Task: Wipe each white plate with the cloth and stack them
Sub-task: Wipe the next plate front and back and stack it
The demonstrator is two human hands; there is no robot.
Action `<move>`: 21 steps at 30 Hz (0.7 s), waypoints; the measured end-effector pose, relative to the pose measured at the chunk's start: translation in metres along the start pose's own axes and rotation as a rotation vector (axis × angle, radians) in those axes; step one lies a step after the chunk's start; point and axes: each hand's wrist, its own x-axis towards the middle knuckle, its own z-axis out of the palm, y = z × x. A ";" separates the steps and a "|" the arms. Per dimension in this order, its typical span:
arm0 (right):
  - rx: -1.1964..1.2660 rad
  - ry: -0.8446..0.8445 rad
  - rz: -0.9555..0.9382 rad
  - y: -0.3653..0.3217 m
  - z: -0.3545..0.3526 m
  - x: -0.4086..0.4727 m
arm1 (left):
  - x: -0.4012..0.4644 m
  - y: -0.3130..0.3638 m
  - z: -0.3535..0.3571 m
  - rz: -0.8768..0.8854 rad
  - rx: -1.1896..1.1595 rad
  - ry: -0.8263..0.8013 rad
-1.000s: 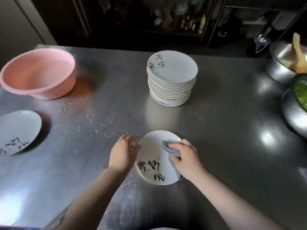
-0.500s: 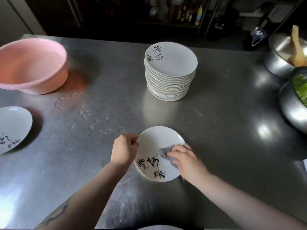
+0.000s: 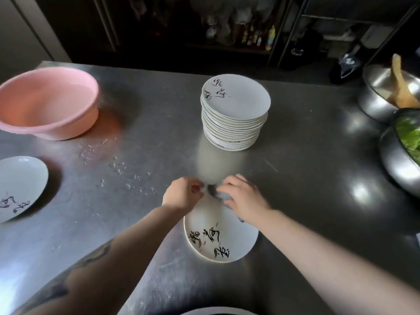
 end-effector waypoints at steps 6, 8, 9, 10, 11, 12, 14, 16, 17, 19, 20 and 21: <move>-0.137 -0.019 0.025 0.005 0.018 -0.001 | 0.009 -0.007 -0.002 -0.022 0.097 -0.085; -0.159 -0.016 0.097 0.014 0.019 -0.010 | 0.003 -0.013 -0.004 -0.085 0.151 -0.150; -0.155 -0.015 0.123 0.017 0.020 -0.013 | 0.000 -0.015 -0.006 -0.103 0.192 -0.219; -0.144 -0.008 0.140 0.019 0.020 -0.015 | -0.003 -0.015 -0.008 -0.103 0.256 -0.298; -0.132 0.002 0.146 0.018 0.021 -0.016 | -0.003 -0.013 -0.009 -0.089 0.335 -0.356; -0.117 0.007 0.139 0.015 0.021 -0.014 | -0.002 -0.008 -0.010 -0.067 0.409 -0.360; -0.085 0.001 0.107 0.008 0.022 -0.010 | 0.003 0.002 -0.007 -0.005 0.427 -0.245; -0.068 0.001 0.078 0.003 0.023 -0.006 | 0.007 0.012 -0.001 0.034 0.312 -0.133; -0.063 0.003 0.077 0.003 0.023 -0.005 | 0.008 0.015 0.001 0.030 0.271 -0.112; -0.066 0.001 0.099 0.007 0.022 -0.007 | 0.007 0.012 0.000 -0.026 0.233 -0.132; -0.078 0.004 0.122 0.010 0.022 -0.010 | 0.006 0.008 -0.004 -0.061 0.237 -0.161; -0.090 0.010 0.145 0.013 0.021 -0.012 | 0.004 0.003 -0.007 -0.094 0.246 -0.213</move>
